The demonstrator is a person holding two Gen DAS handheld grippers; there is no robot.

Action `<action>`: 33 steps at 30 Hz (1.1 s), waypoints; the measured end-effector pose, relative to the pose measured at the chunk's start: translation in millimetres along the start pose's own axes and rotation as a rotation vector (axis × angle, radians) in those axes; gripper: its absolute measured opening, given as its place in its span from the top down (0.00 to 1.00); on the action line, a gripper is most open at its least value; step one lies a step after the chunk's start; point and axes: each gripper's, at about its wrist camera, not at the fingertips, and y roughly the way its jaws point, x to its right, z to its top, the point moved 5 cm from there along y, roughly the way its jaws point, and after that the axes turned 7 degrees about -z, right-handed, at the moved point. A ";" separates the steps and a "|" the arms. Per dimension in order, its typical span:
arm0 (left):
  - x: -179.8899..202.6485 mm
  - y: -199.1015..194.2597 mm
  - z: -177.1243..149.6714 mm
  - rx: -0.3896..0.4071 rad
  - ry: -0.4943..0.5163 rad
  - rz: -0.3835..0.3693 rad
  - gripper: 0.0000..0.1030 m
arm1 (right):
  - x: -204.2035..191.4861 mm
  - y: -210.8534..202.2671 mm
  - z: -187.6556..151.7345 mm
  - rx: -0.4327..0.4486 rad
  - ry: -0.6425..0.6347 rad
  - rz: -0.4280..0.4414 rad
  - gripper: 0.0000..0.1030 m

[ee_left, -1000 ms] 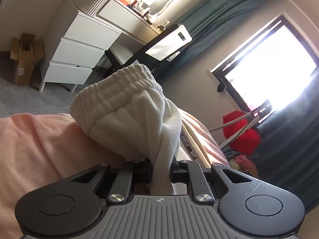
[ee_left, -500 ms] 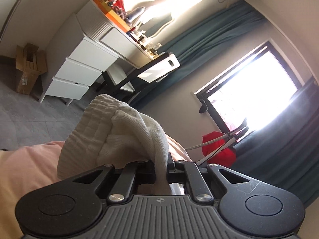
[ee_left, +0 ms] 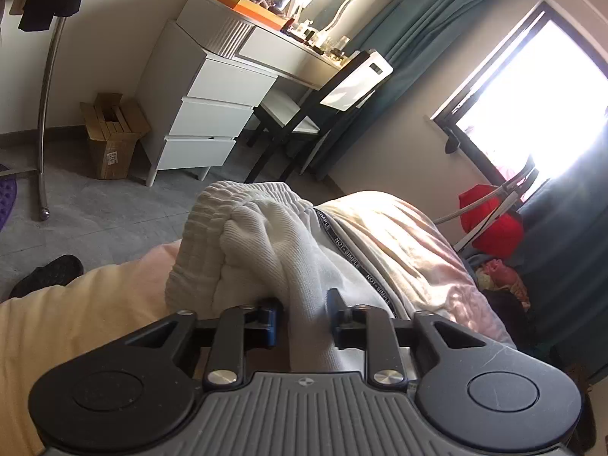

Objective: Fold clothes
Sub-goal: 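Lift the waistband with the left gripper while the right gripper holds the cuffs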

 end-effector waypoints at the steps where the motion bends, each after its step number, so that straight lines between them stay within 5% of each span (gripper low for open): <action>1: 2.6 -1.5 -1.8 -0.005 0.017 0.007 0.49 | -0.3 2.0 -0.2 -0.009 0.001 0.007 0.77; 2: 5.1 -2.9 -3.6 -0.011 0.035 0.015 0.44 | -0.9 4.3 -0.8 -0.019 0.002 0.014 0.71; 4: 10.3 -5.8 -7.2 -0.021 0.069 0.030 0.35 | -2.7 9.5 -3.6 -0.039 0.001 0.029 0.43; 11: 36.1 -22.6 -15.6 0.040 0.203 0.067 0.22 | -19.2 33.5 -15.8 -0.094 -0.143 0.025 0.42; 14: 44.4 -29.9 -16.7 0.085 0.250 0.103 0.22 | -26.4 41.5 -16.2 -0.082 -0.222 -0.008 0.54; 16: 47.8 -33.1 -16.2 0.110 0.267 0.128 0.22 | -29.8 43.5 -15.6 -0.056 -0.244 -0.046 0.80; 18: 51.1 -36.2 -15.7 0.135 0.284 0.152 0.22 | -34.5 39.8 -15.7 -0.025 -0.226 -0.069 0.87; 27: 84.2 -44.5 -25.3 0.189 0.429 0.113 0.21 | -55.8 22.1 -14.4 0.111 -0.283 -0.111 0.90; 33: 135.7 -13.1 -79.8 0.011 0.536 -0.069 0.18 | -55.0 15.8 -7.3 0.156 -0.269 -0.109 0.90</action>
